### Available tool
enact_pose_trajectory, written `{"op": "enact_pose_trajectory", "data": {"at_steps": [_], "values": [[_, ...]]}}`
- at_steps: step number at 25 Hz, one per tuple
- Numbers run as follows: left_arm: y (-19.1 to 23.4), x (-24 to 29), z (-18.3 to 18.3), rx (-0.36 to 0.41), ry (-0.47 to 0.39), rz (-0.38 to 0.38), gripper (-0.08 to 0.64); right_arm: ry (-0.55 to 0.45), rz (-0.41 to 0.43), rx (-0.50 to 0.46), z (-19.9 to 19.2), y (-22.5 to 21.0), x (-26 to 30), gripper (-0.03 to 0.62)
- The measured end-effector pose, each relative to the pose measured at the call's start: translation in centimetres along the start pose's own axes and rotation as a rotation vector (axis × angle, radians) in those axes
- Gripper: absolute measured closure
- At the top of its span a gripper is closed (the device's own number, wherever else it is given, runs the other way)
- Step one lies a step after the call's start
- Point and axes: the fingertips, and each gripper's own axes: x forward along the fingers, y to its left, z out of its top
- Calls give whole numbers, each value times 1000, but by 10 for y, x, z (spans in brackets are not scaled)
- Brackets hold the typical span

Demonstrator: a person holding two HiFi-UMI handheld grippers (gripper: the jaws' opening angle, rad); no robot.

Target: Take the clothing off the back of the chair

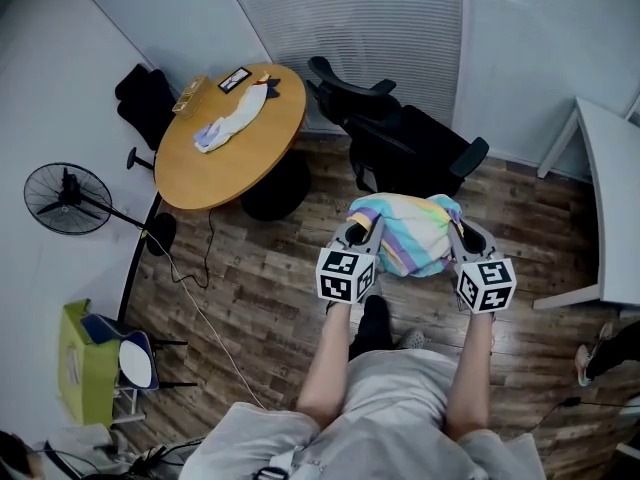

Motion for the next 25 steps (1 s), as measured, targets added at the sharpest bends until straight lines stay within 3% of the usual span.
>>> {"op": "enact_pose_trajectory", "data": {"at_steps": [25], "values": [[10,-16,-4,12,8,48,508,28,42,-114,4,19,13,543]]}}
